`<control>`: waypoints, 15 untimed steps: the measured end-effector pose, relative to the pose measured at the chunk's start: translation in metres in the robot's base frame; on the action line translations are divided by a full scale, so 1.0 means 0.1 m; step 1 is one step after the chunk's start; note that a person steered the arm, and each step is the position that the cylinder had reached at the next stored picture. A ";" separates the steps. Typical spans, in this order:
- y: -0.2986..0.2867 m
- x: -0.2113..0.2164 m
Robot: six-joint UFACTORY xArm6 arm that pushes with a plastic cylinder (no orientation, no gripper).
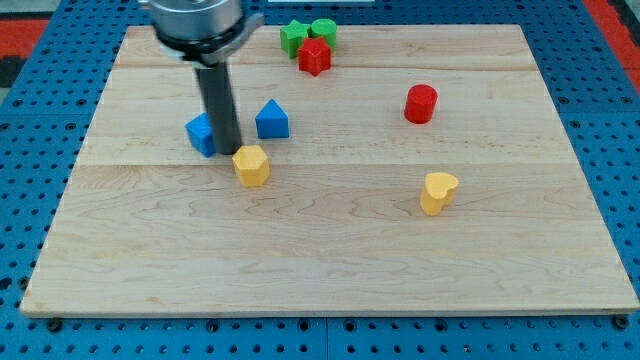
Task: Move the yellow heart into the yellow hexagon
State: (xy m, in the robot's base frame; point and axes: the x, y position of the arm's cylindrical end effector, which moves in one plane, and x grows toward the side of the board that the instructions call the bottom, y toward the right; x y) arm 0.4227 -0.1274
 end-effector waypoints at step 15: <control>3.01 -0.02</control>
State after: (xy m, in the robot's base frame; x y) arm 0.4207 0.1736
